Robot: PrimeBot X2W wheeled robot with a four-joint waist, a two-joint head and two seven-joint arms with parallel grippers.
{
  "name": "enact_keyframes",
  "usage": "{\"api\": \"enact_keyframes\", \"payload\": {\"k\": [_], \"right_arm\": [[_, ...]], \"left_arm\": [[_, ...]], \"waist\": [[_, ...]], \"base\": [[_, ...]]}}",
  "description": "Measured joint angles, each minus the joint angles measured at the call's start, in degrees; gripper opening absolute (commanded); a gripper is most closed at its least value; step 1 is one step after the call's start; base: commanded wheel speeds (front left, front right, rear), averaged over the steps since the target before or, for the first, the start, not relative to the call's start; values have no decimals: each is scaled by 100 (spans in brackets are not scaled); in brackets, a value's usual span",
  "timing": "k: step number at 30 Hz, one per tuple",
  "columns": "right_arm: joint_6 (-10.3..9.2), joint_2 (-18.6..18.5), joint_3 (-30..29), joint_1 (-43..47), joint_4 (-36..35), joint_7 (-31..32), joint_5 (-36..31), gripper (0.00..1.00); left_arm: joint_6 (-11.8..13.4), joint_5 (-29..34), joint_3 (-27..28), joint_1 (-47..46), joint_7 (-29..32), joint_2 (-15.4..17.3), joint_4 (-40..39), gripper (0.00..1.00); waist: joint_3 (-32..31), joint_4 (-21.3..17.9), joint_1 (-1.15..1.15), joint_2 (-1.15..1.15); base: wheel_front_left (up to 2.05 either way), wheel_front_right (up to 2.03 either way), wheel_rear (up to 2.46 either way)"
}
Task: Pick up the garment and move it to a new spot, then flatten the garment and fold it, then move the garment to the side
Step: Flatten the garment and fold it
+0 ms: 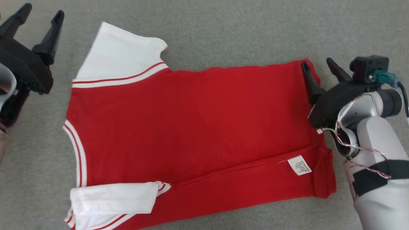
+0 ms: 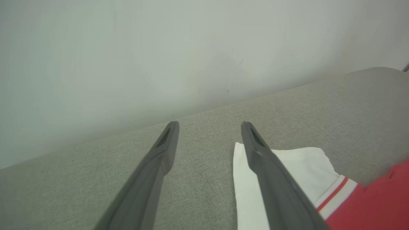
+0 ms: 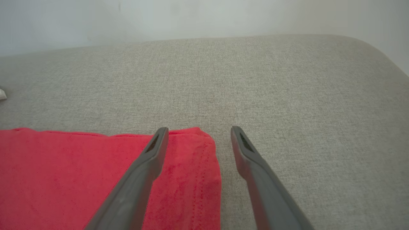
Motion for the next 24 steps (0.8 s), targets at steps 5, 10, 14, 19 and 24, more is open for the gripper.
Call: {"api": "enact_keyframes", "payload": {"k": [5,10,14,19,24], "right_arm": [[0,123,225,-390,332,199,96,100],[0,282,417,-661,505,236,191,100],[0,350,546,-821,626,190,258,100],[1,368,637,-912,712,165,321,100],[0,354,739,-967,847,158,367,100]], "left_arm": [[0,-261,-544,-491,215,114,497,100],[0,-521,-984,-882,380,222,884,100],[0,-756,-1314,-1028,461,237,1078,100],[0,-927,-1656,-1116,463,243,1085,100],[0,-1205,-1997,-1287,561,323,1071,100]], "waist": [[264,-212,0,0],[489,-414,-1,0],[632,-555,-1,0],[711,-644,-1,0],[673,-648,-2,-1]], "base": [[0,0,0],[0,0,0],[0,0,0],[0,0,0],[0,0,0]]}}
